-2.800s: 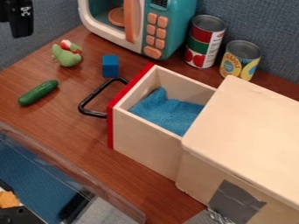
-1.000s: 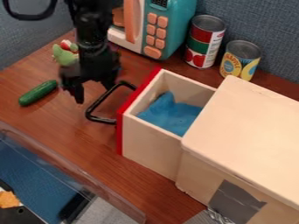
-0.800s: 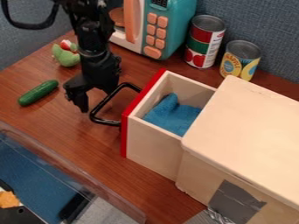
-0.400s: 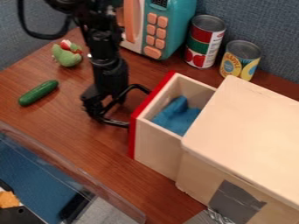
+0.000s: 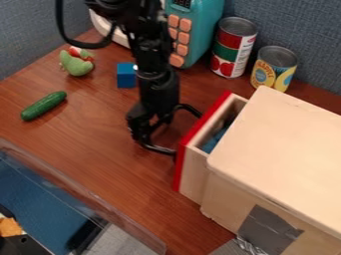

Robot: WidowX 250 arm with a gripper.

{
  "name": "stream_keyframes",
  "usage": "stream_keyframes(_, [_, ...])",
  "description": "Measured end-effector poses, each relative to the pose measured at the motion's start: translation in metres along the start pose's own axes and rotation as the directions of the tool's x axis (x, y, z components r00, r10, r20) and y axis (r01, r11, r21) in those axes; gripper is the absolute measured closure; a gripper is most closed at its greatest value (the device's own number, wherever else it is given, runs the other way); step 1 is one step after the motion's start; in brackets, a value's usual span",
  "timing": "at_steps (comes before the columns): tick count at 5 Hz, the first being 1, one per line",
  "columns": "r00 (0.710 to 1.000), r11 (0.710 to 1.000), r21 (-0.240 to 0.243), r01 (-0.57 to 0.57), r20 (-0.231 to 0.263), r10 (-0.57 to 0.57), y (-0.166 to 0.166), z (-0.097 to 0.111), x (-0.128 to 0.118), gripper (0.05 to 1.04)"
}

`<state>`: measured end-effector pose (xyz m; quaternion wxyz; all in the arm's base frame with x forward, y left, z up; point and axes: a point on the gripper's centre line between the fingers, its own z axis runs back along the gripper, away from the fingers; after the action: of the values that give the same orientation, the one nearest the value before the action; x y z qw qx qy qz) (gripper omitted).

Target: Close the drawer

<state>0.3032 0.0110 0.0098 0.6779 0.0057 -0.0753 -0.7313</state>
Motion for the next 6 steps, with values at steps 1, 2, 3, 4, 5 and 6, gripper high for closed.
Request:
stream_keyframes(1, [1.000,1.000,-0.011,-0.004,0.017,0.004,0.000,-0.005,0.016,0.083])
stream_keyframes(2, [1.000,1.000,-0.001,0.004,0.029,-0.004,0.002,-0.007,0.035,0.083])
stream_keyframes(3, [0.999,1.000,0.002,0.003,0.039,-0.003,0.002,-0.009,0.045,0.083])
stream_keyframes(4, [0.999,1.000,0.010,-0.015,0.031,0.015,0.001,-0.011,0.048,0.083])
stream_keyframes(5, [0.995,0.997,-0.009,-0.083,-0.051,0.082,-0.014,-0.007,0.042,0.083])
stream_keyframes(6, [0.935,0.954,-0.051,-0.297,-0.218,0.279,-0.033,0.011,0.013,0.085])
